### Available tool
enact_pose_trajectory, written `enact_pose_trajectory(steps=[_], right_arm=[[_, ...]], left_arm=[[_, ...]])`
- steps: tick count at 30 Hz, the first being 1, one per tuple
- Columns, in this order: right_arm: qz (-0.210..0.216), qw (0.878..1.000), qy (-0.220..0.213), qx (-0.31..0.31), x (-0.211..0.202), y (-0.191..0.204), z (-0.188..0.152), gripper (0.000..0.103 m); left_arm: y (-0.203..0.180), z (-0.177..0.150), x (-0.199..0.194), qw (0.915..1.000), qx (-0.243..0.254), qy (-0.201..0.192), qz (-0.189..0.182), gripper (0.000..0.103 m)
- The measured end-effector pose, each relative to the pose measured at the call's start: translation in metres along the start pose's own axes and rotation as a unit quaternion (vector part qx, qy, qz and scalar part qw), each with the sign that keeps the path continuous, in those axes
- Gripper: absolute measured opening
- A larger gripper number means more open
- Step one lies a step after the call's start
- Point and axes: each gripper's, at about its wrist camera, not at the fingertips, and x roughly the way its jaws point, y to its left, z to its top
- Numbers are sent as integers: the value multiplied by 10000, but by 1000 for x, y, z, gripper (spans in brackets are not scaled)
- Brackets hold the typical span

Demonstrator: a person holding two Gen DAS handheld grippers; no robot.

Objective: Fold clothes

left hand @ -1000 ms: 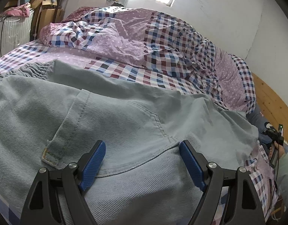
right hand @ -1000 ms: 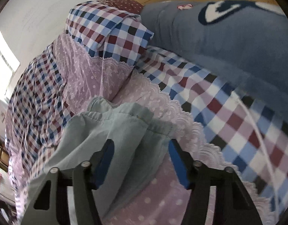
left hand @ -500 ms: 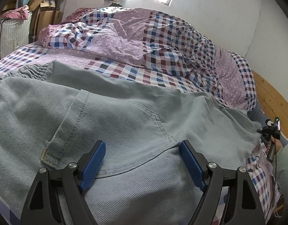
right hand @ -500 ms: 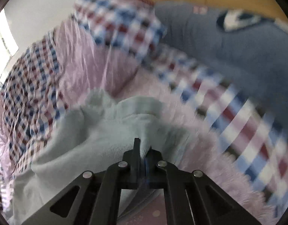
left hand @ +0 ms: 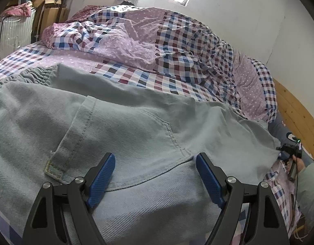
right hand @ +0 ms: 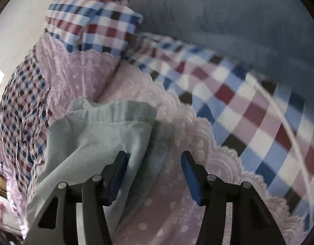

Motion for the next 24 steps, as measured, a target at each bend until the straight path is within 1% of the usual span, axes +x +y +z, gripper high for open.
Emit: enact_pose_trajectory(steps=[2,3,6,7,9,10,11,12,14,16,20,24], right_arm=[[152,9998,-43,74,5,-2,0,66],[211,9997,-78,80,7,-2,0,67],[226,9995,-236,-22,9,6,1,67],[202,9994,-263,-100,10,10,1,66],[152,9991,-316,-255,10,17,1,56],[127,9988,-343,-333,10,21,1,42],[102,9984,-370,-411,10,25,1,19],[56,9980,-386,-496,9,28,0,17],[-46,9968,-438,-673,4,34,-1,9],[-162,9943,-677,-806,-13,42,-2,8],[-300,9897,-990,-990,-54,65,-1,7],[-366,9849,-1252,-1141,-110,91,4,6]], left_arm=[[0,0,0,10000,-1,1,-11,85],[0,0,1,10000,22,6,7,85],[-3,-2,3,9998,144,23,94,85],[-4,-3,3,9998,175,26,114,85],[-4,-3,3,9997,190,20,124,85],[-4,-4,3,9997,193,16,126,85],[-4,-4,3,9997,201,14,130,85],[-5,-4,3,9997,204,13,134,85],[-5,-4,4,9997,197,16,136,85],[-5,-4,4,9997,190,19,138,85],[-3,-2,2,9999,98,41,67,85],[4,2,-2,9997,-175,38,-161,85]])
